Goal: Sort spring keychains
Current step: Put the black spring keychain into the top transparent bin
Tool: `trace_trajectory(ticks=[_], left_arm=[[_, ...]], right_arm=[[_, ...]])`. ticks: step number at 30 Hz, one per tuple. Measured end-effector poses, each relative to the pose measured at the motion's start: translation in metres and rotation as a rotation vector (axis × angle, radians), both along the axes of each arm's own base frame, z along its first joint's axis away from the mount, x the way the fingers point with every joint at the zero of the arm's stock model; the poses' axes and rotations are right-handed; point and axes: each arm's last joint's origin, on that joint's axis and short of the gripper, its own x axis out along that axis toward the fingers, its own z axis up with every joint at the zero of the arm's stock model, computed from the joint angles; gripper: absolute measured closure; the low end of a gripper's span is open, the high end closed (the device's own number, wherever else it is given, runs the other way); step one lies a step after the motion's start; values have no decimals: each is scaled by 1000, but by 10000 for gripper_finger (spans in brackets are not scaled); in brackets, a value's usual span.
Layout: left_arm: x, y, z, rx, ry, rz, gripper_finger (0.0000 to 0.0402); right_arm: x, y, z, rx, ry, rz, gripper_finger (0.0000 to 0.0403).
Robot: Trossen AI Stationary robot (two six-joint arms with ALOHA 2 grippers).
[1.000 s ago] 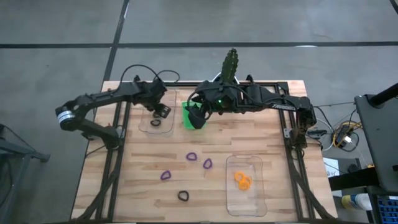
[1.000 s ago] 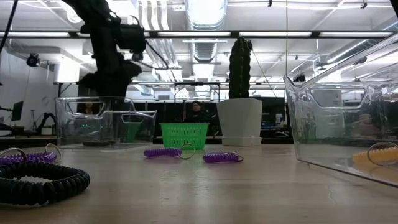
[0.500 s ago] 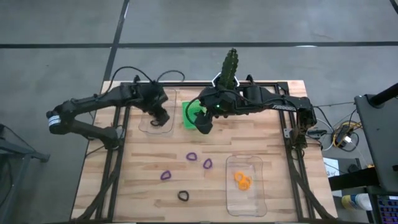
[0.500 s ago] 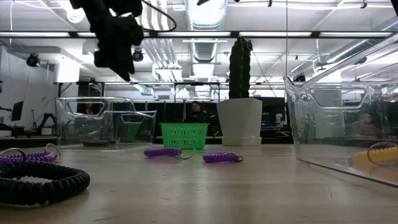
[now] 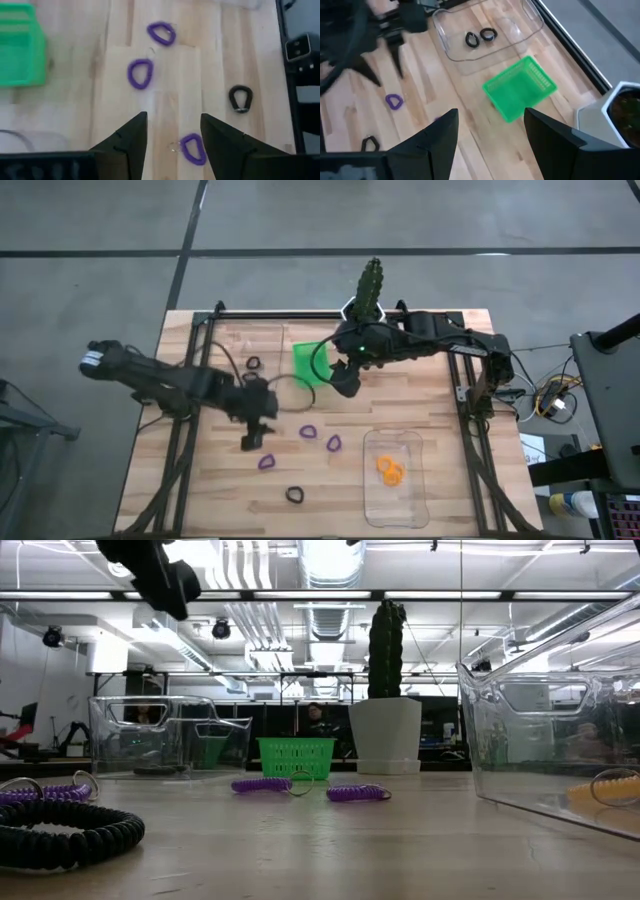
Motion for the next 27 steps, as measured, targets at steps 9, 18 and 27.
trace_trajectory(ticks=[9,18,27], left_arm=[[17,-44,-25,-84,73,52,225],[46,-69,-56,-192,101,103,225],[60,-112,-97,-179,125,-64,225]], right_arm=[[-5,-7,-2,21,36,-55,184],[-6,-6,-1,16,42,-44,184],[-6,-2,-1,-14,53,11,184]])
